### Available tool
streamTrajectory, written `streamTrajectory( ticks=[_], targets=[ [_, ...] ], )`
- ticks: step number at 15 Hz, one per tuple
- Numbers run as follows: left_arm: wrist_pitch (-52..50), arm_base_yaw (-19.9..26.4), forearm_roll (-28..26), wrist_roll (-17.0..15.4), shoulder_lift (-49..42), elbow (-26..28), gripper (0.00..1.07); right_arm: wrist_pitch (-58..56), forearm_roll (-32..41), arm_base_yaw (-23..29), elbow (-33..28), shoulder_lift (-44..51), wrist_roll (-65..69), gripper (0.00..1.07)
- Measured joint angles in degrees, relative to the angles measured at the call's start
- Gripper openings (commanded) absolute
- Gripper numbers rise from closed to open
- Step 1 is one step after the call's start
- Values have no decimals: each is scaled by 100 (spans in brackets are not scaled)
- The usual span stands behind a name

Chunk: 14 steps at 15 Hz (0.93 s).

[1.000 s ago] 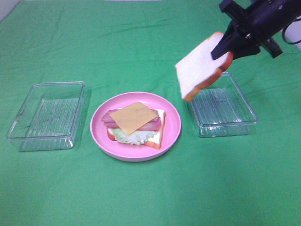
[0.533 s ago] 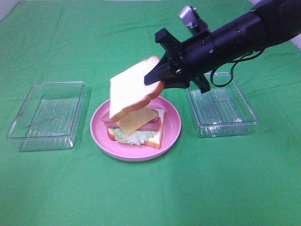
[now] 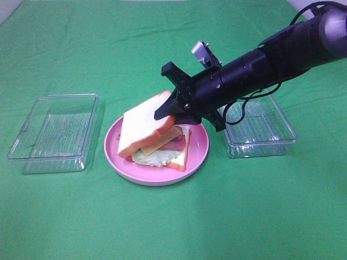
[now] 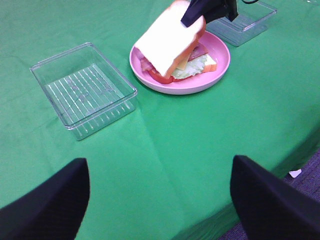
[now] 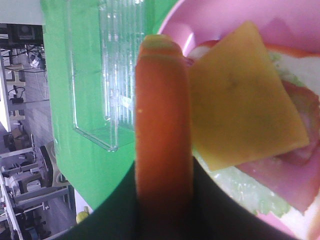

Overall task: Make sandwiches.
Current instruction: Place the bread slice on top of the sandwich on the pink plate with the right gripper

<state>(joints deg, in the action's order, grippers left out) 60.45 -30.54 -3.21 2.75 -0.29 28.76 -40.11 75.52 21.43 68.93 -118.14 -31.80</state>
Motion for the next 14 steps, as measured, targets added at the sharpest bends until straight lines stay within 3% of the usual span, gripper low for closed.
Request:
streamTrajectory(
  ticks=[2,5,7,8,12,13,14],
  targets=[
    [0,0,0,0,0,0,75,0,69,0,0,-115,0,1],
    [0,0,0,0,0,0,75,0,11,0,0,-115,0,40],
    [0,0,0,0,0,0,75,0,-275,0,0,-115,57,76],
    [0,0,0,0,0,0,75,-11,-476,0,0,-115,115,84],
    [0,0,0,0,0,0,75,-69,-1570,0,0,109,516,86],
    [0,0,0,0,0,0,75,-103,-2389,0,0,435,877,86],
    [0,0,0,0,0,0,75,-155,-2687,0,0,567,1008,86]
  ],
)
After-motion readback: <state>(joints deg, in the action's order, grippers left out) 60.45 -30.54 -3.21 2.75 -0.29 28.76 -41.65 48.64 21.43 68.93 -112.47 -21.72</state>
